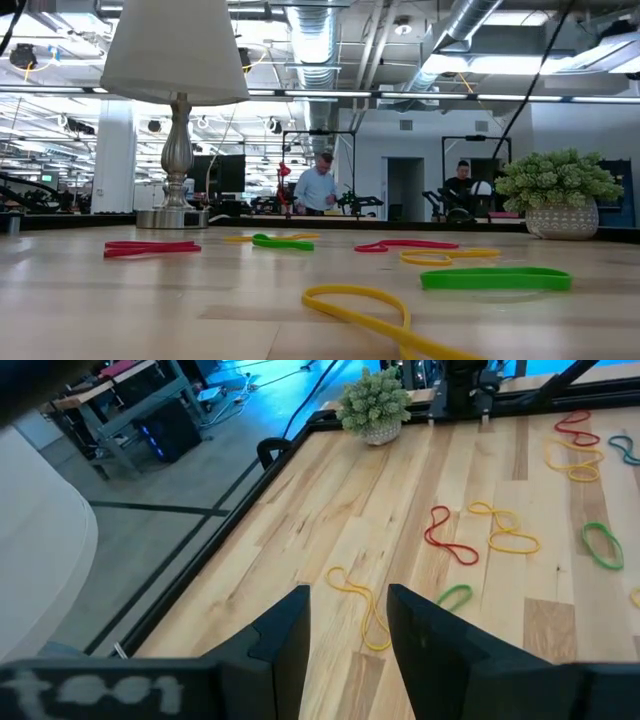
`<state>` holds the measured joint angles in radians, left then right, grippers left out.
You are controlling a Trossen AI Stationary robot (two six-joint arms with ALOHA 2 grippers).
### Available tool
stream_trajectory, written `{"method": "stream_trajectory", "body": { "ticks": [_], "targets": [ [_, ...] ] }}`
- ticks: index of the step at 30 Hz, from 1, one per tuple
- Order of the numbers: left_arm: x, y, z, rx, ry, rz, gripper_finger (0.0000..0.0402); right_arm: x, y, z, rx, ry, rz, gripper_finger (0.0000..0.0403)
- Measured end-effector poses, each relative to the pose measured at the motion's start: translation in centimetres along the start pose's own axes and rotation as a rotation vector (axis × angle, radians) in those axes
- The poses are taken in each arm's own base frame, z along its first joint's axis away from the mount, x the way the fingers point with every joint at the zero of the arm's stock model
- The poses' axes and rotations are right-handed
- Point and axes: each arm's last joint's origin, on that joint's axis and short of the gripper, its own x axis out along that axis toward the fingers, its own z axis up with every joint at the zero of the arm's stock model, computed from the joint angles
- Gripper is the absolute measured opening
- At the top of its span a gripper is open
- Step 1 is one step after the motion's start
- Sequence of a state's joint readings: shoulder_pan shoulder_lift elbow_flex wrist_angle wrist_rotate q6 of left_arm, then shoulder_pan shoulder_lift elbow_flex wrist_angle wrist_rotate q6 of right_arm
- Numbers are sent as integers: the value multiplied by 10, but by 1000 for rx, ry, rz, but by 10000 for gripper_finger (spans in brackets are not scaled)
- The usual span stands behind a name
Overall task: Pick and place items into bin
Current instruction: Put the blue rubber band into the blue bin
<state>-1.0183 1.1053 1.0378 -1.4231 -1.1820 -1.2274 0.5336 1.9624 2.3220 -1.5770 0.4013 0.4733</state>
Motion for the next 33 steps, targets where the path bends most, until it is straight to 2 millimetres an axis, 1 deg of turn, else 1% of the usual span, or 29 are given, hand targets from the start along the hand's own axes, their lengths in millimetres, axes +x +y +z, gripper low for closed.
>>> {"method": "stream_trajectory", "body": {
  "ticks": [2,3,5,7,9,11,14,16,18,20,22,24,27,29,33],
  "targets": [
    [0,0,0,0,1,0,125,-18,11,-18,-12,-66,-47,108],
    [0,0,0,1,1,0,125,-26,16,-29,-30,-71,-33,108],
    [0,0,0,3,2,-1,125,-38,23,-49,-13,-78,-9,109],
    [0,0,0,4,3,-1,125,-42,29,-73,39,-72,-27,109],
    [0,0,0,2,4,-1,125,-39,33,-97,103,-56,-36,109],
    [0,0,0,3,3,-1,125,-28,37,-122,162,-45,-37,109],
    [0,0,0,3,-5,2,125,3,50,-163,203,-51,2,109],
    [0,0,0,8,-12,4,125,26,61,-187,203,-45,89,109],
    [0,0,1,12,-26,10,125,43,71,-208,212,11,208,109],
    [0,0,1,11,-35,13,125,56,81,-222,259,64,322,109],
    [0,0,1,11,-36,13,125,67,88,-233,296,79,368,109],
    [0,0,1,6,-36,13,125,74,94,-240,306,108,399,109],
    [0,0,1,2,-39,14,125,82,98,-244,297,172,388,109],
    [0,0,1,-2,-47,17,125,88,101,-246,274,171,362,109],
    [0,0,1,-30,-50,17,125,109,107,-249,220,207,295,109]
  ]
}}
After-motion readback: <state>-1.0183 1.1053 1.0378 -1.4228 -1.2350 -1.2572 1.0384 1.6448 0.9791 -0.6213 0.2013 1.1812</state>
